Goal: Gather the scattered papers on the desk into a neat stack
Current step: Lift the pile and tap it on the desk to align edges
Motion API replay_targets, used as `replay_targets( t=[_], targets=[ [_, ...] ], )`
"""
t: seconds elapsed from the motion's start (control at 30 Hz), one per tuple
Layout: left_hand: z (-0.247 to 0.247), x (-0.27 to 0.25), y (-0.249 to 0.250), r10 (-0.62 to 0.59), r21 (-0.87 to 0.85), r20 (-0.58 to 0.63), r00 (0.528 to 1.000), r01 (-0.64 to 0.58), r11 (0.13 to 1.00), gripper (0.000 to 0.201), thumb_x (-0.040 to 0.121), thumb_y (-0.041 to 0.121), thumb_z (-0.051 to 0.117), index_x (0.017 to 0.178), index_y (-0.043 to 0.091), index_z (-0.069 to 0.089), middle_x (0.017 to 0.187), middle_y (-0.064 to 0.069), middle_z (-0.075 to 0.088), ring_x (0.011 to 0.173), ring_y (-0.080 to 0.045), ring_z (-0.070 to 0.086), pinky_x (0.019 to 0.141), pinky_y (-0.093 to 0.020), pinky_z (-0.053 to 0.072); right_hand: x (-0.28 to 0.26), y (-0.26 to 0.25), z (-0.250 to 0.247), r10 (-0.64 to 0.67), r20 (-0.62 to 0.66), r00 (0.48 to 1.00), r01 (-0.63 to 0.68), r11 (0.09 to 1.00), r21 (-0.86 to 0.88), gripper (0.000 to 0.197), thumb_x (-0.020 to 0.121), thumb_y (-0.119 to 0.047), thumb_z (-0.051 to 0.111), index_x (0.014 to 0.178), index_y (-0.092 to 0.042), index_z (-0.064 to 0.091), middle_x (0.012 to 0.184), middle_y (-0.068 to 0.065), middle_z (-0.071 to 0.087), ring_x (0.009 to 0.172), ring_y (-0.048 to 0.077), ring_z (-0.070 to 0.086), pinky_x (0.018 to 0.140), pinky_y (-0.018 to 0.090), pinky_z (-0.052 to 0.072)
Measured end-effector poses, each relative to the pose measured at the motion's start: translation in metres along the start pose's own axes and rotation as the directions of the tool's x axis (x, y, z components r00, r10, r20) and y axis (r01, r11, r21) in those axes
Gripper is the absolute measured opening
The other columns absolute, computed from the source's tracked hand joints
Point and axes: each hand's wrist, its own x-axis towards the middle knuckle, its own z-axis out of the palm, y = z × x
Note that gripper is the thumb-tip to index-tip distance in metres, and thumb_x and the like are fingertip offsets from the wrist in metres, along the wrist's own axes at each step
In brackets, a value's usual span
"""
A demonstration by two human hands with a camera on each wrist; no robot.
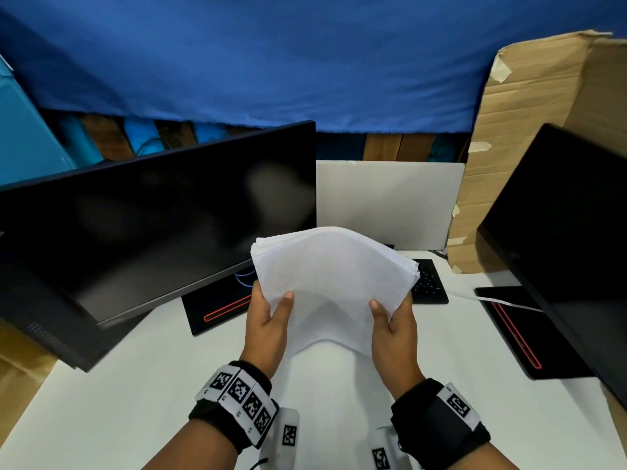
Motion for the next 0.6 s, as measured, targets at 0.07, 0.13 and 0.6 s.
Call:
replay_targets(
  t=[0.07, 0.13, 0.6],
  targets=[
    [-0.001, 0.001, -0.001, 0.026, 0.039, -0.004, 1.0, -0.026, 0.999, 0.043, 0.091, 0.014, 0.056, 0.13, 0.028, 0.045, 0.124, 0.005, 0.062, 0.114, -0.01, 0.06, 0.094, -0.029, 0.048, 0.0, 0.0, -0.001, -0.009, 0.023, 1.0, 0.009, 1.0, -0.008, 0.042, 0.094, -0.005, 0.049, 0.103, -0.046, 0.043, 0.105, -0.026, 0.055, 0.093, -0.021, 0.056, 0.075, -0.003, 0.042],
    [-0.004, 0.002, -0.006, 0.007, 0.067, -0.015, 1.0, -0.006, 0.998, 0.04, 0.09, 0.013, 0.057, 0.121, 0.037, 0.047, 0.12, 0.009, 0.063, 0.112, -0.009, 0.061, 0.089, -0.025, 0.049, 0.0, 0.008, -0.002, 0.029, 0.04, 0.999, -0.026, 0.997, -0.076, 0.041, 0.092, -0.007, 0.054, 0.101, -0.044, 0.042, 0.103, -0.028, 0.053, 0.091, -0.02, 0.055, 0.077, 0.001, 0.043],
    [-0.003, 0.01, 0.06, 0.383, 0.684, 0.142, 0.913, -0.371, 0.628, 0.059, 0.08, 0.003, 0.061, 0.128, 0.031, 0.042, 0.135, 0.012, 0.047, 0.137, -0.011, 0.033, 0.119, -0.038, 0.004, 0.034, -0.04, -0.005, -0.344, 0.29, 0.893, 0.426, 0.442, -0.789, 0.034, 0.057, 0.01, 0.048, 0.078, -0.017, 0.052, 0.064, -0.002, 0.055, 0.063, 0.026, 0.051, 0.062, 0.028, 0.028]
  ],
)
